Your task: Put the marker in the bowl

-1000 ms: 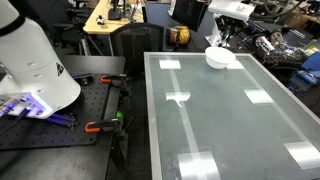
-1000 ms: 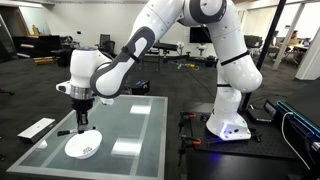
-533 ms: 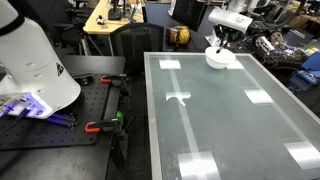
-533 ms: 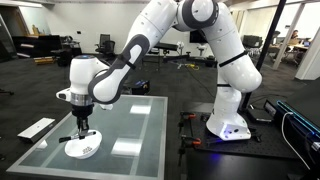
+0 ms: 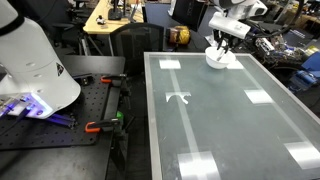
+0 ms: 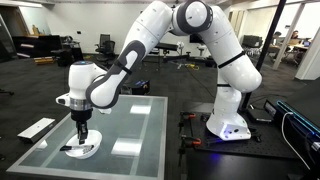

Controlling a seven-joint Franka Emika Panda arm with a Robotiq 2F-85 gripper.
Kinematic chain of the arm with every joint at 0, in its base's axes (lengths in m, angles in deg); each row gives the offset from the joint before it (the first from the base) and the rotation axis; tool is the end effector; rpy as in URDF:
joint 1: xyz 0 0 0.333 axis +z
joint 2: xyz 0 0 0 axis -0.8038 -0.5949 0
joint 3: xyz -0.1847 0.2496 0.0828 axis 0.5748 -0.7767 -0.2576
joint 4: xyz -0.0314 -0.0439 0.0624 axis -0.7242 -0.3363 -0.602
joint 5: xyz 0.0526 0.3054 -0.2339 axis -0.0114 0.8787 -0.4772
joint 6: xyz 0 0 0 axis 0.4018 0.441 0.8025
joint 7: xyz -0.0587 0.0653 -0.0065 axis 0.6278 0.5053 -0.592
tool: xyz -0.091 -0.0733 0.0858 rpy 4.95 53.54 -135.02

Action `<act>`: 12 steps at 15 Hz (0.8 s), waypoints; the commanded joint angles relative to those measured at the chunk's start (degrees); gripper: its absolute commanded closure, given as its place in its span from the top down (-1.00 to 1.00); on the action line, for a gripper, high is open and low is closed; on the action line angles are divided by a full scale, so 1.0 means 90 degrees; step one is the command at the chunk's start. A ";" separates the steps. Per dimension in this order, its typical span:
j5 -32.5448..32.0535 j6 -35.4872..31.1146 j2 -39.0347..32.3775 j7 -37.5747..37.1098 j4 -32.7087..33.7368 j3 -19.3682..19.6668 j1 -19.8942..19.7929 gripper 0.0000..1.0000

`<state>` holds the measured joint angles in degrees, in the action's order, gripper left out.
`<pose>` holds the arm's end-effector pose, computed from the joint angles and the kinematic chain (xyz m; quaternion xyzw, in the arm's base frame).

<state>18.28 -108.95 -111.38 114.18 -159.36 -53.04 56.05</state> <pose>0.6569 0.1902 0.1951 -0.9229 -0.3617 -0.1257 0.0399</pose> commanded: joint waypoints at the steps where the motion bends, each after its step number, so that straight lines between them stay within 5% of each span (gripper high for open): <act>1: 0.0081 0.0195 -0.0048 0.0115 0.0188 -0.0092 -0.0096 0.46; 5: 0.0115 0.0070 0.0145 0.0063 -0.0001 -0.0097 -0.0138 1.00; 12: 0.0397 -0.0337 0.0808 0.0170 -0.0752 -0.0277 -0.0483 1.00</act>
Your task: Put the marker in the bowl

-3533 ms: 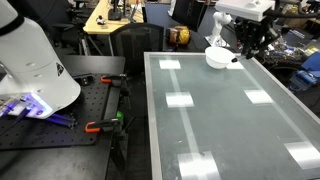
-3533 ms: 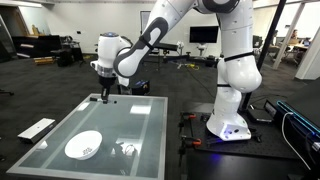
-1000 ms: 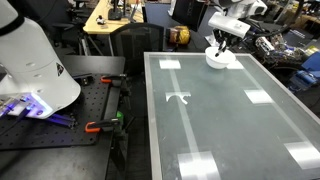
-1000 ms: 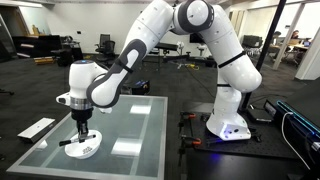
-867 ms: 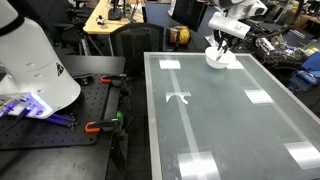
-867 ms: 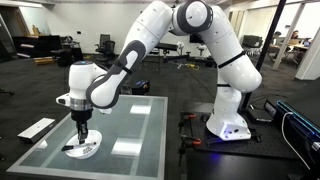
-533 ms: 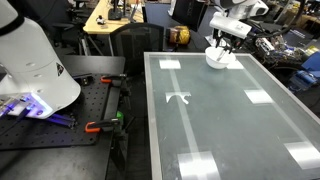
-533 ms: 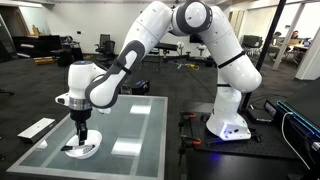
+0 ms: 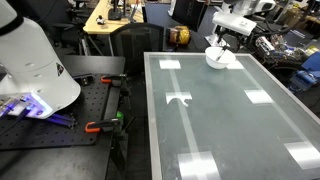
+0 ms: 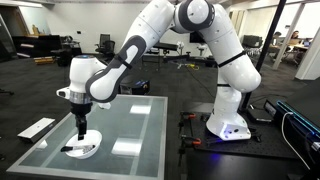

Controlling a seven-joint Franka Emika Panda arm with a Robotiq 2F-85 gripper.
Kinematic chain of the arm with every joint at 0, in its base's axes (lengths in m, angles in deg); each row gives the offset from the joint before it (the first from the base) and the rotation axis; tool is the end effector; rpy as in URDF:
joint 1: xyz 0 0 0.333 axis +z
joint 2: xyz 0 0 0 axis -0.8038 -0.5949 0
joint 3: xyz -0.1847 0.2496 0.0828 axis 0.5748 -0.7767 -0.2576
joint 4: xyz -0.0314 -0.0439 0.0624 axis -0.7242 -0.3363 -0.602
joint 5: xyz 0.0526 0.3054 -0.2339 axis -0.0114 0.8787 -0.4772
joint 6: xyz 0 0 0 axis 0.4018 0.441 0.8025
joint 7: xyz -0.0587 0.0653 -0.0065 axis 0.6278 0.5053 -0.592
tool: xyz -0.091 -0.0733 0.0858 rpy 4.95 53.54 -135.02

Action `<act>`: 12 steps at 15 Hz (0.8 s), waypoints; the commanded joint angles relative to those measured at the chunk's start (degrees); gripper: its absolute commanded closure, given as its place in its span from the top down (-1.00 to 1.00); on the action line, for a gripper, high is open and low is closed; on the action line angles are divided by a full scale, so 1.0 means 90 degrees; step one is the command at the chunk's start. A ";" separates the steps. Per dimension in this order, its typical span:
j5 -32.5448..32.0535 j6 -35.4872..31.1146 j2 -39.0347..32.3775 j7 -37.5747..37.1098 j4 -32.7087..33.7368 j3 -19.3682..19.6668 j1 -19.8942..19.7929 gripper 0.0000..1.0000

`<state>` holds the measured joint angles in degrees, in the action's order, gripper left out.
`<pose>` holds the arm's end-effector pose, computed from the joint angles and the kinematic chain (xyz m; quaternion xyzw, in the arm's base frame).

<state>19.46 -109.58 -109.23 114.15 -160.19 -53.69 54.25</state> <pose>0.6619 0.1762 0.2162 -0.9271 -0.3438 -0.1431 0.0417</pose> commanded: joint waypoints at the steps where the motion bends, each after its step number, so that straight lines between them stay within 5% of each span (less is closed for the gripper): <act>1: 0.0327 -0.0346 0.0685 0.0214 -0.0800 -0.0255 -0.0357 1.00; 12: 0.1534 -0.0831 0.2277 0.0954 -0.2666 -0.0495 -0.0998 1.00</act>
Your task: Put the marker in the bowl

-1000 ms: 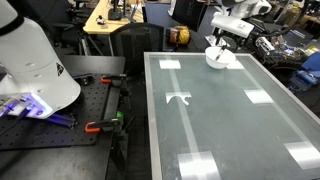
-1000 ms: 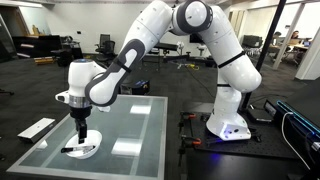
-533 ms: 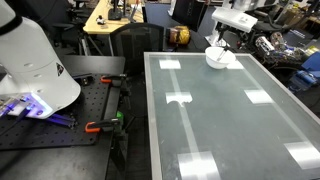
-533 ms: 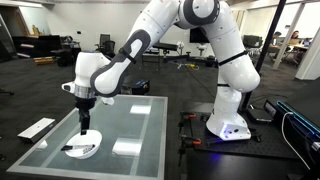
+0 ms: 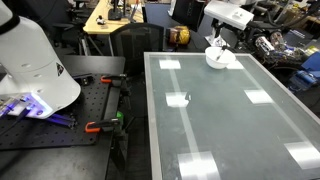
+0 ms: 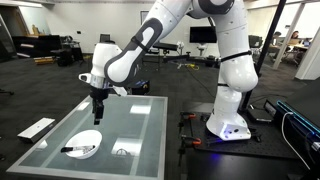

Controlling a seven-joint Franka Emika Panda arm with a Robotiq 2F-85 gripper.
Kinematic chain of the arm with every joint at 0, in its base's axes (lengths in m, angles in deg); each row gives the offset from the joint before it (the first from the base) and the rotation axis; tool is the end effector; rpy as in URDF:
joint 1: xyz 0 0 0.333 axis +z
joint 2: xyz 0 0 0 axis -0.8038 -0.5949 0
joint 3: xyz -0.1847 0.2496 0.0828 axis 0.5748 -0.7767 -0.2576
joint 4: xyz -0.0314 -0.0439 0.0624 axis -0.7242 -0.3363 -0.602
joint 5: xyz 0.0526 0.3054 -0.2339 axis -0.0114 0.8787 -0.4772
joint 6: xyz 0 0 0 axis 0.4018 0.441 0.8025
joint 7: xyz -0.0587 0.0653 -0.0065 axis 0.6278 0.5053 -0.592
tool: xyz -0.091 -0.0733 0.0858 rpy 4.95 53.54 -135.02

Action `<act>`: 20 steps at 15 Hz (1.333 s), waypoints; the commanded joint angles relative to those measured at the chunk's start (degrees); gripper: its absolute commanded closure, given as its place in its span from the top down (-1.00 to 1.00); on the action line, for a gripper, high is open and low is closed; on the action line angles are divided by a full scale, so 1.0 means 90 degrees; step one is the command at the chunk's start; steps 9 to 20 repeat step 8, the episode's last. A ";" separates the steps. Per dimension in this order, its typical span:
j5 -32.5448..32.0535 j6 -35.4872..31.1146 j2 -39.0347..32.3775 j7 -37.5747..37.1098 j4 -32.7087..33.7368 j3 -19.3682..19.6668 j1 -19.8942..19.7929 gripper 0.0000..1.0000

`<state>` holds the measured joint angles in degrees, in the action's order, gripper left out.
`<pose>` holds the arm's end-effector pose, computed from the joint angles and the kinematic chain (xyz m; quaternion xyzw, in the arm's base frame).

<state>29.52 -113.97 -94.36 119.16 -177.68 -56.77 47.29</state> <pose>0.5996 0.1218 0.2595 -0.9400 -0.2963 -0.1600 0.0547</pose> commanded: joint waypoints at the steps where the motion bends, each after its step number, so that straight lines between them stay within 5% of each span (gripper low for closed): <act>1: 0.0586 -0.0419 0.0749 0.0547 -0.0866 -0.0168 -0.0260 1.00; 3: 0.0461 -0.0227 0.0417 0.0378 -0.0488 0.0101 0.0021 1.00; 20: 0.0487 -0.0235 0.0410 0.0424 -0.0527 0.0117 0.0039 1.00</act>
